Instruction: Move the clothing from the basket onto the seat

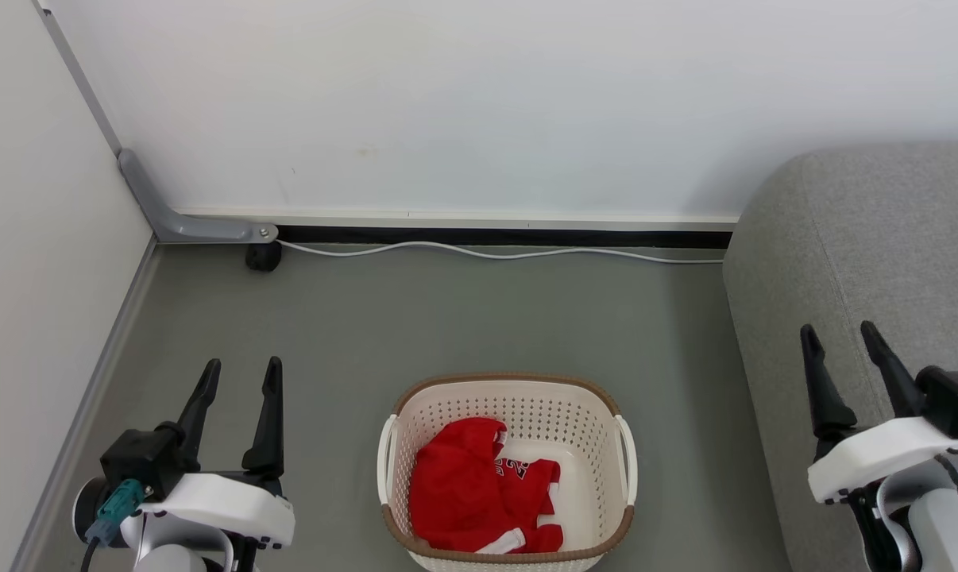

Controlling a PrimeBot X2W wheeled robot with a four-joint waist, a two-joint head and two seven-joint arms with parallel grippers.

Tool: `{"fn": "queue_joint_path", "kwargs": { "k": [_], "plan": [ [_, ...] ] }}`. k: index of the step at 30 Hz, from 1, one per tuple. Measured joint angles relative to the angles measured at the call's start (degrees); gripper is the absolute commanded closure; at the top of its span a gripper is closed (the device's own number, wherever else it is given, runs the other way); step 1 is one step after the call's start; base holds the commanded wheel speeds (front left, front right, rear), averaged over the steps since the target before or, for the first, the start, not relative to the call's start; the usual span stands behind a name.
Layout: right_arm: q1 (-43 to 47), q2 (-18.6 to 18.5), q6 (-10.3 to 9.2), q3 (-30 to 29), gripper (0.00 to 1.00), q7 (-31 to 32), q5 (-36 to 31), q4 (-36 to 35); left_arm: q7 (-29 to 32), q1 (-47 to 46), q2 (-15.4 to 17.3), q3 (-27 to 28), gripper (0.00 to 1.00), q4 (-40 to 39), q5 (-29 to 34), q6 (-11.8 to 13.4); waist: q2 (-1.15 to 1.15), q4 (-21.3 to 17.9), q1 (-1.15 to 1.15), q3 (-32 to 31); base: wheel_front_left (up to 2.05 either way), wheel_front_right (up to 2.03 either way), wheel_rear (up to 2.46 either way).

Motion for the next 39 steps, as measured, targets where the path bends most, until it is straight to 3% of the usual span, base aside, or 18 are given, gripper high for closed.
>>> {"fn": "queue_joint_path", "kwargs": {
  "k": [11,39],
  "plan": [
    [3.2,2.8,0.0,0.4,0.0,0.0,-3.0,0.8,0.0,3.9,-0.3,0.9,0.0,-0.1,1.2,0.6,0.0,-0.4,0.0,-0.6,0.0,0.0,0.0],
    [3.0,3.3,0.0,-1.2,0.0,0.0,-3.3,-1.2,0.0,4.3,-0.3,-5.2,0.0,0.4,-0.5,1.4,0.0,-1.4,0.0,2.7,0.0,0.0,0.0]
  ]
}}
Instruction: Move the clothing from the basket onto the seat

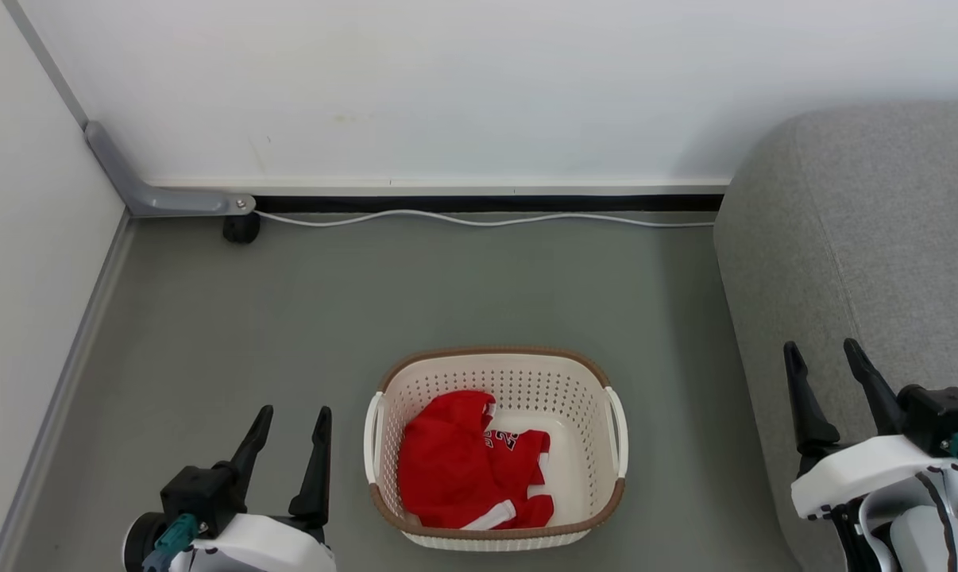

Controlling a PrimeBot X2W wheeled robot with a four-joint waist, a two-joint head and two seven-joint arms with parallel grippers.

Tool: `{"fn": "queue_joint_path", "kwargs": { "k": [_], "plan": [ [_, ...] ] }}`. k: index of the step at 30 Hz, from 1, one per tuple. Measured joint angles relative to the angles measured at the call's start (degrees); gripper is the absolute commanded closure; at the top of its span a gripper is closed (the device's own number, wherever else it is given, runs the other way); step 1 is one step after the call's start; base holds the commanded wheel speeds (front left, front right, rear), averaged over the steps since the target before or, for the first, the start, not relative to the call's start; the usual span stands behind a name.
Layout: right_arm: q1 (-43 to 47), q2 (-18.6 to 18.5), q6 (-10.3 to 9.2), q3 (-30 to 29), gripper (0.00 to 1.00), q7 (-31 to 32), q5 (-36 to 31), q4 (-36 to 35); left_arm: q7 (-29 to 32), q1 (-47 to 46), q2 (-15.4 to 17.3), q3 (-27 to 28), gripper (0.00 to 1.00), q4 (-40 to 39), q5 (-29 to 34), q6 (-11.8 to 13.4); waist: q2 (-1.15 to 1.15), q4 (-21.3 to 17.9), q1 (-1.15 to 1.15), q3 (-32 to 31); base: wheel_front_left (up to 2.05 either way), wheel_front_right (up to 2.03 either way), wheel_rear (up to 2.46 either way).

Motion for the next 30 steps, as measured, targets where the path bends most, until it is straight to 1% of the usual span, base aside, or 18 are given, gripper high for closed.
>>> {"fn": "queue_joint_path", "kwargs": {
  "k": [8,16,23,30],
  "plan": [
    [-3.6,0.1,0.0,0.0,0.0,0.0,0.0,-2.7,0.0,-2.0,0.0,-4.5,0.0,1.6,-1.1,0.1,0.0,-1.1,0.0,5.2,0.0,0.0,0.0],
    [-8.7,0.1,0.0,1.0,0.0,0.0,0.0,-5.4,0.0,-8.3,0.1,-9.1,0.0,3.5,-2.7,1.8,0.0,-2.4,0.0,12.2,0.0,0.0,0.0],
    [-14.7,-0.1,0.0,1.4,0.0,0.0,0.5,-7.5,0.0,-14.7,0.0,-12.7,0.0,7.3,-3.2,1.9,0.0,-3.7,0.0,19.6,0.0,0.0,0.0],
    [-18.6,0.1,0.0,1.7,0.0,0.0,0.6,-9.7,0.0,-20.9,0.0,-15.6,0.0,12.0,-3.8,2.1,0.0,-5.7,0.0,26.2,0.0,0.0,0.0]
  ]
}}
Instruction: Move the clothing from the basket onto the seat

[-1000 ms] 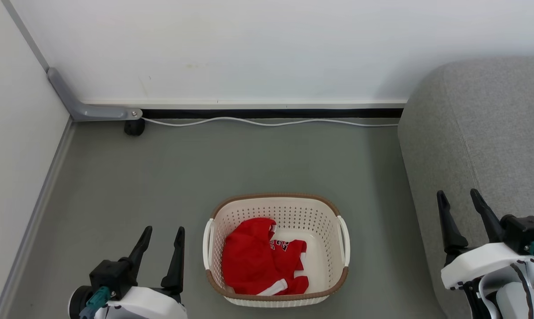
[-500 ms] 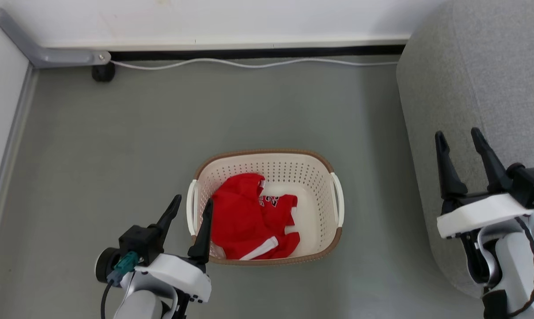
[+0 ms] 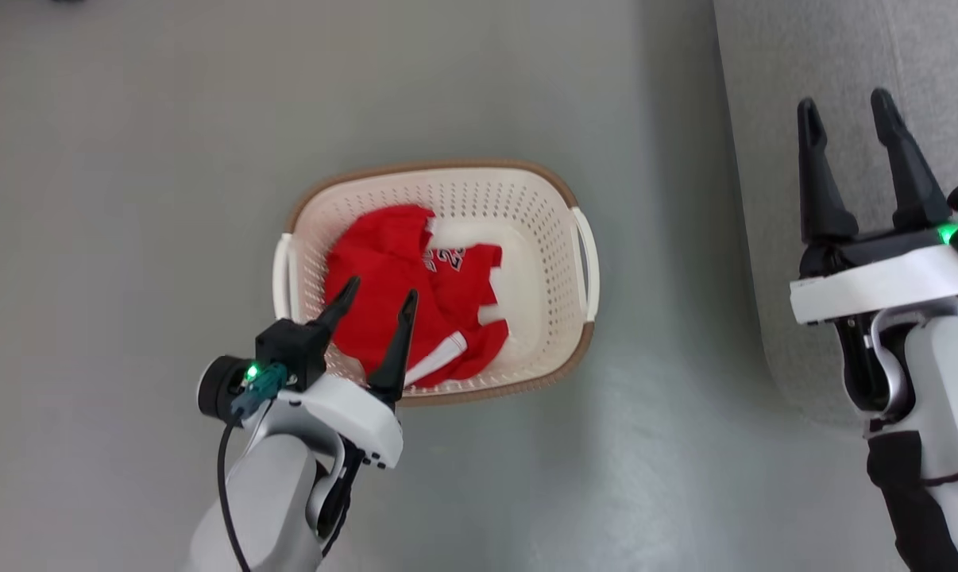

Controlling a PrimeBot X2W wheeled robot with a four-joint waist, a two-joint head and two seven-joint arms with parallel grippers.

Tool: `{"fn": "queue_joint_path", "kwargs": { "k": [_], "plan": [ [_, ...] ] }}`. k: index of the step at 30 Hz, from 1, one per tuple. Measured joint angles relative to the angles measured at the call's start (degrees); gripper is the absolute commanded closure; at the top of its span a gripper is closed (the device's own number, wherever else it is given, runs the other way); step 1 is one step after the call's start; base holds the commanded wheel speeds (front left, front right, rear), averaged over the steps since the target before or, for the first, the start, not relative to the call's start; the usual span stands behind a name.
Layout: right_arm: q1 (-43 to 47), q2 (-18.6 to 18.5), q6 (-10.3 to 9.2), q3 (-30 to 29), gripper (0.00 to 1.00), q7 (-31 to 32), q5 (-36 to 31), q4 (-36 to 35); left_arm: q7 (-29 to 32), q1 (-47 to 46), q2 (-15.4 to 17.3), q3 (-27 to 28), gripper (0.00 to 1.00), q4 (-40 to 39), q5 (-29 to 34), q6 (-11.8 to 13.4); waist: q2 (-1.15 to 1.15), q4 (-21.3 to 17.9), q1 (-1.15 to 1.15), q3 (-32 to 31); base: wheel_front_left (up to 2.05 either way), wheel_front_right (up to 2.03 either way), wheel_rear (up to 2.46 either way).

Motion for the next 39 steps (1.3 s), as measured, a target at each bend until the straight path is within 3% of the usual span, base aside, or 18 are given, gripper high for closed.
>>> {"fn": "queue_joint_path", "kwargs": {
  "k": [10,27,39],
  "plan": [
    [-4.1,1.8,0.0,1.7,0.0,0.0,0.4,-2.9,0.0,-10.4,0.0,-1.1,0.0,9.3,1.2,0.0,0.0,-3.7,0.0,8.1,0.0,0.0,0.0],
    [-12.7,4.7,0.0,7.2,0.0,0.0,1.9,-7.4,0.6,-31.6,1.6,-1.3,0.0,34.3,4.1,0.3,0.0,-10.0,0.0,21.5,0.0,0.0,0.0],
    [-15.4,5.9,0.0,9.0,0.0,0.0,4.0,-9.5,6.2,-38.8,4.9,-1.3,0.0,40.3,4.3,3.0,0.0,-14.2,0.0,27.9,0.0,0.0,0.0]
  ]
}}
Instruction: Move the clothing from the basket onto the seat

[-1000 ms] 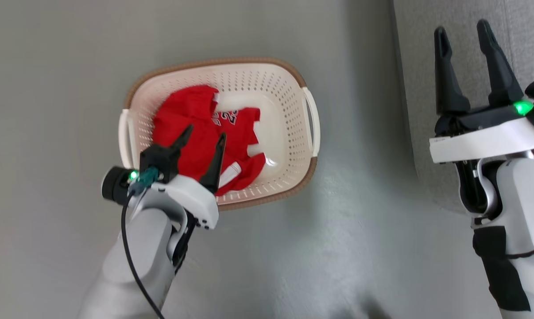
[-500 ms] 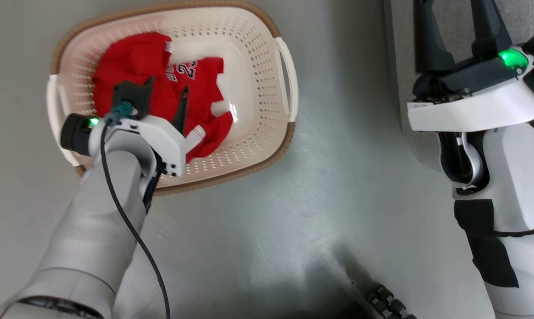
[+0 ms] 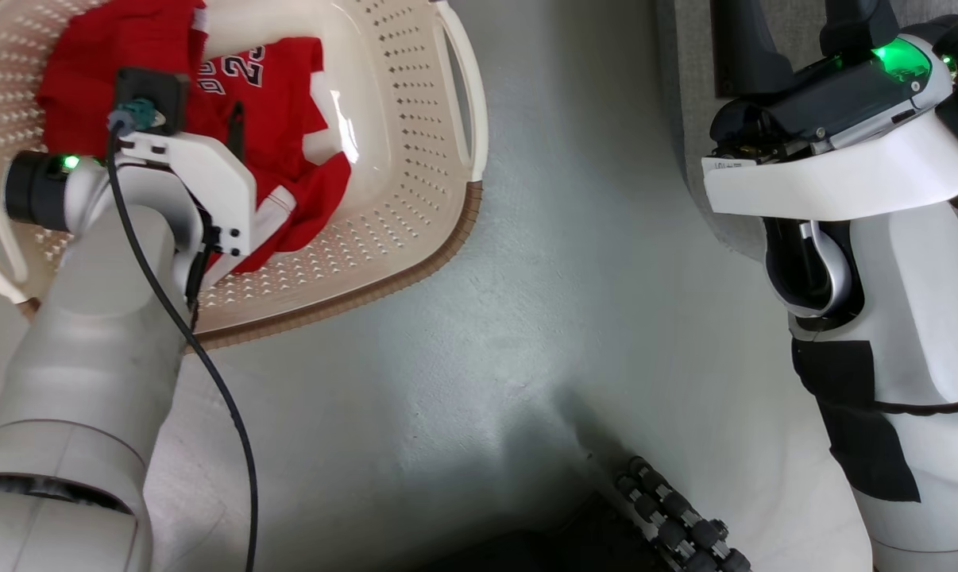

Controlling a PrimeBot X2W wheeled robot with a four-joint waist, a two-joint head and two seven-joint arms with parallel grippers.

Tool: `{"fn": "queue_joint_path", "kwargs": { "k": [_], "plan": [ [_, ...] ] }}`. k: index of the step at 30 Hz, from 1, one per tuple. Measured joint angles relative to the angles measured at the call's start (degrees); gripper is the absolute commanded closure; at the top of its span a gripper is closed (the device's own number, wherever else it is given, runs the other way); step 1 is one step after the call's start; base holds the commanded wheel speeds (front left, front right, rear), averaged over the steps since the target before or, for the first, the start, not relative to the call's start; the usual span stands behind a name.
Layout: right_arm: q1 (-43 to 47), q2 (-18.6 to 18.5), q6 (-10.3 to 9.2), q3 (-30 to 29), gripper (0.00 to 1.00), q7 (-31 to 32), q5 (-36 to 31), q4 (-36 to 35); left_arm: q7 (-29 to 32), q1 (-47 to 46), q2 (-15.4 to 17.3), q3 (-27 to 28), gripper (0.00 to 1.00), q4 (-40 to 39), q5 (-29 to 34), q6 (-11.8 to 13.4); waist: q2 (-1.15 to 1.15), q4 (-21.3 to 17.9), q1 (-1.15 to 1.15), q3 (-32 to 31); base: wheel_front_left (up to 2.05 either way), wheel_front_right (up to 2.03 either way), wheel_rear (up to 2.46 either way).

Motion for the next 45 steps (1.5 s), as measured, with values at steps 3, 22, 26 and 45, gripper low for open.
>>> {"fn": "queue_joint_path", "kwargs": {
  "k": [3,22,26,45],
  "plan": [
    [0.0,0.1,0.0,0.1,0.0,0.0,0.9,-0.5,1.0,-0.9,0.9,-0.5,0.0,0.3,0.1,0.3,0.0,-0.8,0.0,1.1,0.0,0.0,0.0],
    [-0.1,0.2,0.0,0.0,0.0,0.0,2.9,-1.4,10.3,-3.0,2.6,-6.3,0.25,1.3,3.8,2.5,0.0,-1.9,0.0,2.4,0.0,0.0,0.0],
    [-0.1,0.2,0.0,-0.3,0.0,0.0,2.9,-1.4,11.3,-2.9,2.6,-6.9,1.0,1.3,3.8,2.5,0.0,-1.9,0.0,2.3,0.0,0.0,0.0],
    [0.5,0.3,0.0,-2.6,0.0,0.0,1.7,1.3,2.9,-0.5,-2.8,-7.3,1.0,1.5,1.0,1.7,0.0,-0.3,0.0,-3.8,0.0,0.0,0.0]
  ]
}}
